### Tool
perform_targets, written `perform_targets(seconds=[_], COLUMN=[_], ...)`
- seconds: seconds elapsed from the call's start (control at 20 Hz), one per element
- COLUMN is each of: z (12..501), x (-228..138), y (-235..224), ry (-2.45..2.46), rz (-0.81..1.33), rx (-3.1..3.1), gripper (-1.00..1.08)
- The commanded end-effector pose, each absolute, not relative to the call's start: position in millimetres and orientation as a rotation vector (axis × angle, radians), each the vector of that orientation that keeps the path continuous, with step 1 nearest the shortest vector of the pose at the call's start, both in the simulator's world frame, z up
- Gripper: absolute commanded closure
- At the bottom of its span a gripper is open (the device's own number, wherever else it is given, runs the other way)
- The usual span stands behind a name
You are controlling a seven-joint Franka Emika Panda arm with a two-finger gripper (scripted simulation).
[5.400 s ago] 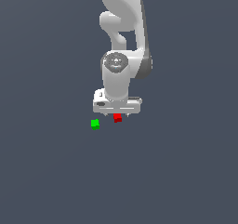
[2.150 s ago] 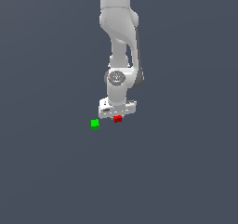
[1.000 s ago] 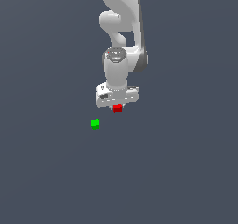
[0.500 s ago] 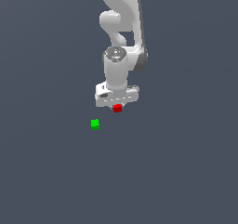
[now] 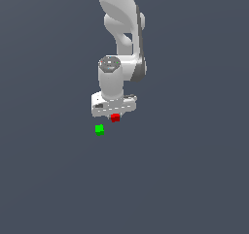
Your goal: Stack the red cube on top of the green cube.
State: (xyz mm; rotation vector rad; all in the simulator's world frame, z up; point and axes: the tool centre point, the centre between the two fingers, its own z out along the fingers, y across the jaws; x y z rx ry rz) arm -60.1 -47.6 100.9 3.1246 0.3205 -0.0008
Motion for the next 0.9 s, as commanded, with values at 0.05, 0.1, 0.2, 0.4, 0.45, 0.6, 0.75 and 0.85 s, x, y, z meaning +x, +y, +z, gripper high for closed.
perform_targets(seconds=[0.05,0.1,0.2,0.4,0.45,0.6,0.75,0.85], z=[87.8,83.7,76.5,66.1,64.3,60.8,59.7,59.7], x=[-50.7,-47.6,-42.0,-33.4,-31.8,-28.3,-26.7,-26.6], y=[-74.2,-82.4,-96.7,-117.4,-121.0,-128.1,-130.5,-130.6], ry=[0.319,0.319,0.319,0.319,0.319,0.319,0.319,0.319], rz=[-0.001,-0.001,-0.001,0.0,0.0,0.0,0.0,0.0], rx=[3.124,3.124,3.124,3.125,3.125,3.125,3.125,3.125], gripper=[1.08,1.08,1.08,1.08,1.08,1.08,1.08,-0.92])
